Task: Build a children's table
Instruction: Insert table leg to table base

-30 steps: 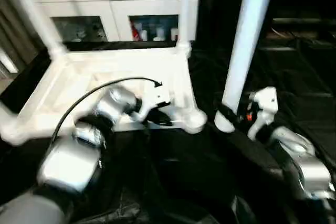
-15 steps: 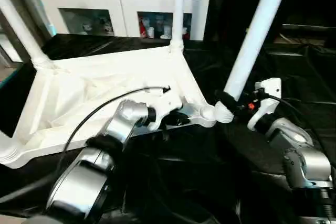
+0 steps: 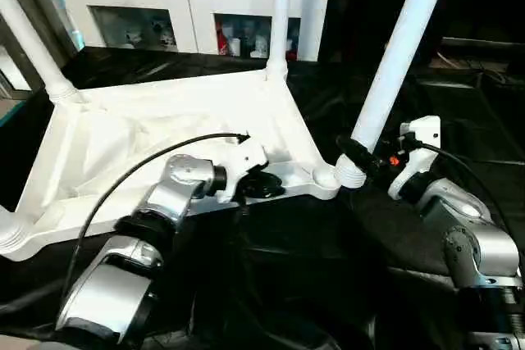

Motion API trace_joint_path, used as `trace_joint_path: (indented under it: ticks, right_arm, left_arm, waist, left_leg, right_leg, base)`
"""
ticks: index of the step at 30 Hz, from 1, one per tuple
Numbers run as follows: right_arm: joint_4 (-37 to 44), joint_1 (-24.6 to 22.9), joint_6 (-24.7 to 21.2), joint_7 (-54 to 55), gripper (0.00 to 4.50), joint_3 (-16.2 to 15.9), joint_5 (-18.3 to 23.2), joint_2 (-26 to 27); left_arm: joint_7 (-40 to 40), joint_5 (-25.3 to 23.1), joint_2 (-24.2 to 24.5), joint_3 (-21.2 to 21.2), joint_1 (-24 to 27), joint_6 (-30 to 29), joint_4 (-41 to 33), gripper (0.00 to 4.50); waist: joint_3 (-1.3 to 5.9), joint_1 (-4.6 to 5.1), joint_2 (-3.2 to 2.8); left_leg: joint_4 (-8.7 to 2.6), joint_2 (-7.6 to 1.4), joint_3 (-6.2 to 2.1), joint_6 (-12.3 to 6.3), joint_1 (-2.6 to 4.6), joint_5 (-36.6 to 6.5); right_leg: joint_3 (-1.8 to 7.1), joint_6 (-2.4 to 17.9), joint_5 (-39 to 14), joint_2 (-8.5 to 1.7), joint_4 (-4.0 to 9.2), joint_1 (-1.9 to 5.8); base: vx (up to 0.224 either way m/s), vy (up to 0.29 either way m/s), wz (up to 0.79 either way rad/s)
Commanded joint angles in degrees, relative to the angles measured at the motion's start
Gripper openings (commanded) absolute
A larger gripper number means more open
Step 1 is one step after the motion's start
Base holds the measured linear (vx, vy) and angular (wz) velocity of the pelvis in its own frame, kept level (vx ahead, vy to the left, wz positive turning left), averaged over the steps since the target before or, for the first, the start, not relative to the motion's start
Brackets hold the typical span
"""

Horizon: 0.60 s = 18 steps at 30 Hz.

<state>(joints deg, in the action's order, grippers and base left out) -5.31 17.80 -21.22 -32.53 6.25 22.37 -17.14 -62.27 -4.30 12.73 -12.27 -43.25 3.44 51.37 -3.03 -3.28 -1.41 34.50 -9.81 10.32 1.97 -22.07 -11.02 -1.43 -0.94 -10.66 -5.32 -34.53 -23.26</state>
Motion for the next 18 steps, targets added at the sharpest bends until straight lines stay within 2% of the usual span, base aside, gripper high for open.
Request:
trace_joint_path:
  ticks: [1, 4, 6, 10, 12, 14, 16, 17, 18]
  right_arm:
    - [0.8, -0.2, -0.2, -0.2, 1.87, -0.3, 0.1, -0.3]
    - [1.1, -0.2, -0.3, -0.3, 1.87, -0.4, 0.1, -0.3]
    - [1.0, 0.0, -0.2, -0.5, 1.87, -0.5, 0.0, -0.4]
    - [0.6, 0.9, -0.2, -0.8, 1.87, -0.9, -0.3, -0.4]
    - [0.2, 1.5, -0.2, -1.0, 1.87, -1.2, -0.3, -0.3]
    - [-0.4, 2.2, -0.3, -1.3, 1.87, -1.5, -0.4, -0.2]
    - [-2.0, 3.7, -0.9, -1.8, 1.87, -2.3, -0.9, -0.2]
    - [-4.3, 5.1, -1.4, -2.1, 1.87, -4.3, -2.9, -0.7]
    - [-5.9, 6.0, -1.4, -2.2, 1.87, -5.5, -4.4, -1.0]
  left_arm:
    - [-0.3, -1.4, 1.1, -1.2, 0.0, -0.3, 1.1, 0.94]
    - [-0.5, -2.2, 1.4, -2.0, -0.1, 0.7, 1.5, 0.94]
    - [-0.5, -2.9, 1.5, -2.7, -0.4, 1.6, 2.3, 0.67]
    - [-0.4, -3.9, 1.5, -3.6, -0.7, 2.7, 2.9, 0.46]
    - [-0.6, -3.7, 1.4, -3.5, -0.9, 2.4, 3.0, 0.16]
    - [-0.8, -3.5, 1.5, -3.5, -1.1, 2.4, 3.1, 0.11]
    - [-1.2, -3.6, 1.7, -3.7, -1.3, 2.6, 3.5, 0.05]
    - [-1.6, -3.9, 2.0, -3.9, -1.3, 3.0, 3.7, 0.05]
    - [-2.0, -4.2, 2.2, -4.2, -1.3, 3.4, 4.0, 0.02]
  waist:
    - [4.01, -0.21, 0.88]
    - [4.05, -0.10, 1.05]
    - [4.07, -0.11, 1.07]
    - [4.09, -0.11, 0.98]
    - [4.12, -0.07, 1.00]
    - [4.13, -0.05, 0.93]
    - [4.10, 0.14, 0.97]
    - [4.12, 0.13, 0.67]
    - [4.07, 0.34, 0.77]
  left_leg:
    - [-4.08, -2.66, -0.56, -4.77, 1.01, -6.1]
    - [-4.03, -2.64, -0.52, -4.69, 1.01, -6.0]
    - [-3.97, -2.61, -0.49, -4.80, 1.00, -5.6]
    - [-3.95, -2.62, -0.46, -4.79, 1.07, -5.7]
    - [-3.94, -2.63, -0.47, -4.71, 1.08, -5.6]
    - [-3.91, -2.60, -0.45, -4.72, 1.08, -5.5]
    - [-3.92, -2.47, -0.45, -4.53, 0.98, -5.9]
    - [-3.88, -2.48, -0.46, -4.30, 1.09, -6.1]
    - [-3.91, -2.43, -0.45, -3.85, 1.03, -6.6]
  right_leg:
    - [1.38, 16.2, -2.7, -2.86, 3.06, 2.99]
    - [1.41, 16.1, -2.2, -2.81, 3.05, 3.05]
    - [1.41, 16.3, -1.6, -2.80, 2.98, 3.07]
    - [1.41, 16.3, -1.6, -2.78, 2.98, 3.04]
    - [1.40, 16.5, -1.3, -2.76, 2.90, 3.07]
    - [1.39, 16.7, -1.1, -2.75, 2.89, 3.08]
    - [1.34, 16.9, -1.5, -2.70, 2.89, 3.13]
    - [1.36, 17.0, -1.8, -2.70, 2.89, 3.05]
    - [1.35, 17.0, -2.5, -2.63, 2.98, 3.08]
  base:
    - [0.000, 0.000, 0.00]
    - [0.000, 0.000, 0.00]
    - [0.000, 0.000, 0.00]
    - [0.000, 0.000, 0.00]
    - [0.000, 0.000, 0.00]
    - [0.000, 0.000, 0.00]
    - [0.000, 0.000, 0.00]
    - [0.000, 0.000, 0.00]
    - [0.000, 0.000, 0.00]
